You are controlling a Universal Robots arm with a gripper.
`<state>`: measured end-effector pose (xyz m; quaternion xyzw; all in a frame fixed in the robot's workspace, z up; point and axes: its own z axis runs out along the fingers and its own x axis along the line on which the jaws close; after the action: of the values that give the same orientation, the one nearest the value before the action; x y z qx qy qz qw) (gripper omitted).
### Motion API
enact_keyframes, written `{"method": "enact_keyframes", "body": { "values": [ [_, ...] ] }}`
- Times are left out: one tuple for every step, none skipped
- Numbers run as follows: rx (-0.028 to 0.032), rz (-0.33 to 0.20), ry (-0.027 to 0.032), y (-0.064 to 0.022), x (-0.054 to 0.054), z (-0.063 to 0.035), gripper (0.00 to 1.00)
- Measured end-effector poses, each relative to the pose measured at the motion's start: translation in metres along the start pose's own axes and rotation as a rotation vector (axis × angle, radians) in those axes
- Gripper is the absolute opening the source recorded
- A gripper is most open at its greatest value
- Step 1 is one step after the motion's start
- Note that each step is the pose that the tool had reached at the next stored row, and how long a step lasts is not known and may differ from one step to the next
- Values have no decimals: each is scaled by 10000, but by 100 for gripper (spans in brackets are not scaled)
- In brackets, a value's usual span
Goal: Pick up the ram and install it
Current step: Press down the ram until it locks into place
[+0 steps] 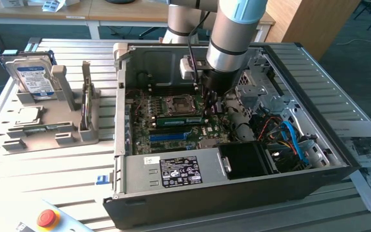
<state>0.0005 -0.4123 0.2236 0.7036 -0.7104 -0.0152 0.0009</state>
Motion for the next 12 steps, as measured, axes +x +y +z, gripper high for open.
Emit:
{"method": "enact_keyframes", "body": {
  "values": [
    [0,0,0,0,0,0,10],
    [0,0,0,0,0,0,10],
    [1,0,0,0,0,1,10],
    [0,0,0,0,0,3,10],
    [0,0,0,0,0,4,10],
    [0,0,1,0,0,5,10],
    [0,0,1,0,0,6,10],
    [0,0,1,0,0,6,10],
    [0,0,0,0,0,7,10],
    [0,0,0,0,0,7,10],
    [0,0,0,0,0,7,10],
    [0,0,0,0,0,7,10]
  ]
}}
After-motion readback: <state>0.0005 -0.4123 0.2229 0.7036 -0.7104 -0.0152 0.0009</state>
